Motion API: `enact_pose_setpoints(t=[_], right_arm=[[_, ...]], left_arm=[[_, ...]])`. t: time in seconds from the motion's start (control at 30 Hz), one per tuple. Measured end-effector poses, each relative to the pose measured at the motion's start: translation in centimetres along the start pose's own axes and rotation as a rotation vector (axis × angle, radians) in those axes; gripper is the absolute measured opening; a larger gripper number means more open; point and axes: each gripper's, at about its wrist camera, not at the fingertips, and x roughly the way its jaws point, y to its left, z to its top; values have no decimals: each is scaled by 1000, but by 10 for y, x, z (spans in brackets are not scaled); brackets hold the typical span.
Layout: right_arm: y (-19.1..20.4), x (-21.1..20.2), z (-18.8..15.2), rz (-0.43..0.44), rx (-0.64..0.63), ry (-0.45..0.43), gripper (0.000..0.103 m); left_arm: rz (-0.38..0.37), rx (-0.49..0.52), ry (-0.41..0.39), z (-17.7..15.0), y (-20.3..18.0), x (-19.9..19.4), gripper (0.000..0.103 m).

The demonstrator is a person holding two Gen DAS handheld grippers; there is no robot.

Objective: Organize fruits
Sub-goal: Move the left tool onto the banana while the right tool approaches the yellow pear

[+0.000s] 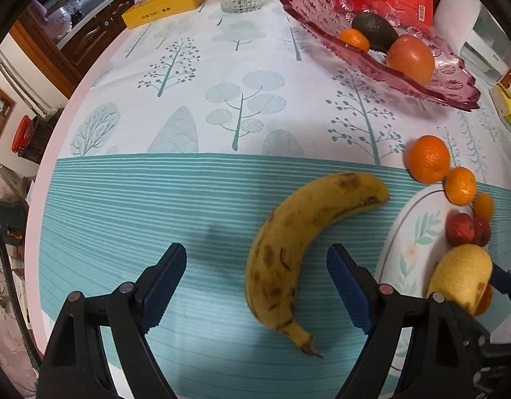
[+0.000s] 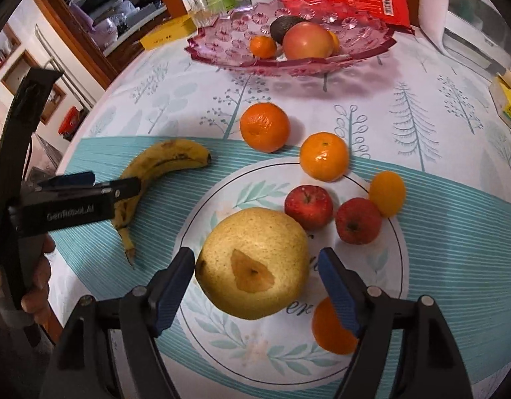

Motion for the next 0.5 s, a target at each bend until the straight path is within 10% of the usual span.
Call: enact_pose_setpoints(t=[0.5], right_arm=[[-5,14,0,-6,13,23,77]], left_arm=[[-64,53,18,13,-13,22,55]])
